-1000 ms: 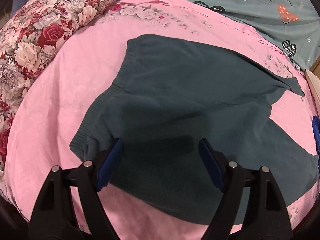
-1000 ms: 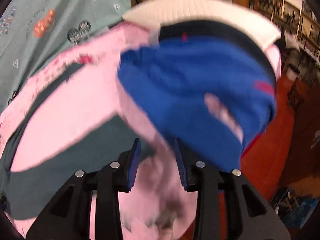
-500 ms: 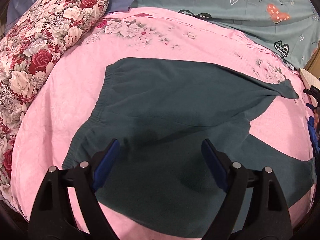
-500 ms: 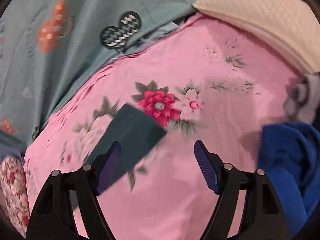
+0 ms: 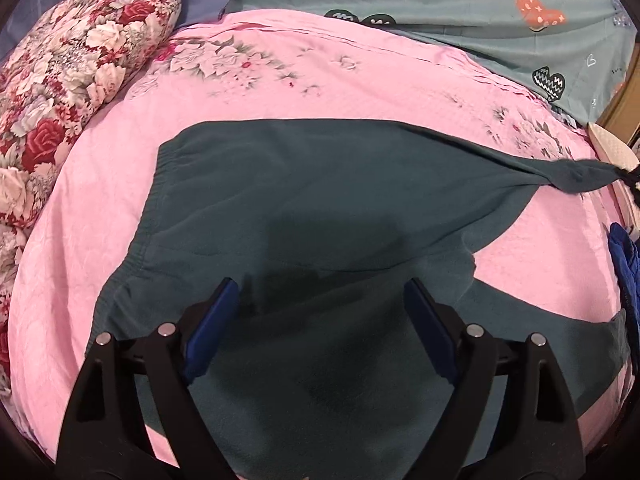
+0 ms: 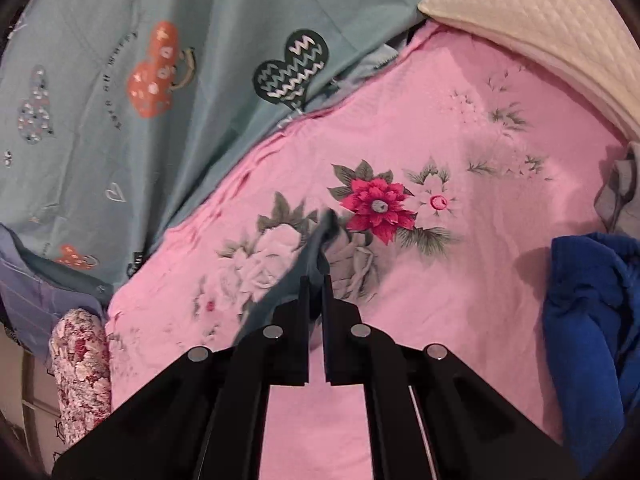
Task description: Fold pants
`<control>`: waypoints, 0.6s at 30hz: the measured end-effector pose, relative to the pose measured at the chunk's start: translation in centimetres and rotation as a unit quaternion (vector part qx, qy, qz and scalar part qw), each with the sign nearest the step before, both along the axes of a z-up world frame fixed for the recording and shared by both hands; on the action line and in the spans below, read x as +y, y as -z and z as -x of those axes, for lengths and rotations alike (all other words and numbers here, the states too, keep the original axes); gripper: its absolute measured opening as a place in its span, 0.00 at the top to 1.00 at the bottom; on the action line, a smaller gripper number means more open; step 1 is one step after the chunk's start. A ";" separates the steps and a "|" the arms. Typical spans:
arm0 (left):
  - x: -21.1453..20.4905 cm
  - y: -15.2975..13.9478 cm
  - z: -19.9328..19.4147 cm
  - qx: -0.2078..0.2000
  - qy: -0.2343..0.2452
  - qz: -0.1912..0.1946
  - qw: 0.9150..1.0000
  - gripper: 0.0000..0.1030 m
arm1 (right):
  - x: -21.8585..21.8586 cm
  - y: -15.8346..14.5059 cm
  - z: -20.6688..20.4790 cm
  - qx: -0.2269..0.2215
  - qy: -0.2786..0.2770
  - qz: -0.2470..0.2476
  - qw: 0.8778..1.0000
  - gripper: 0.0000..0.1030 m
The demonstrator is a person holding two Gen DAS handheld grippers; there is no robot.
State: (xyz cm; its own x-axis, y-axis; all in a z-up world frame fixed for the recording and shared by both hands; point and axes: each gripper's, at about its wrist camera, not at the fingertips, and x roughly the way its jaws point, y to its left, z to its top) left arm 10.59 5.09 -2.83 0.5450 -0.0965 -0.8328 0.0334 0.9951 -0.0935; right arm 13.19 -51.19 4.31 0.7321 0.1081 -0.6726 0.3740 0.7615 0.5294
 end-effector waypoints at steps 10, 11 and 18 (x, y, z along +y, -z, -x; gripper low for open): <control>0.1 2.6 -2.0 0.024 -0.006 0.005 1.000 0.15 | -0.5 -5.3 -14.2 0.130 0.026 0.119 0.984 0.69; 0.0 2.6 -2.0 0.023 -0.009 0.003 1.000 0.15 | -0.5 -3.5 -16.2 0.179 0.029 0.163 0.970 0.58; 0.3 2.3 -1.2 0.022 -0.005 -0.006 1.000 0.14 | -2.5 3.0 -14.5 0.216 0.050 0.146 0.964 0.56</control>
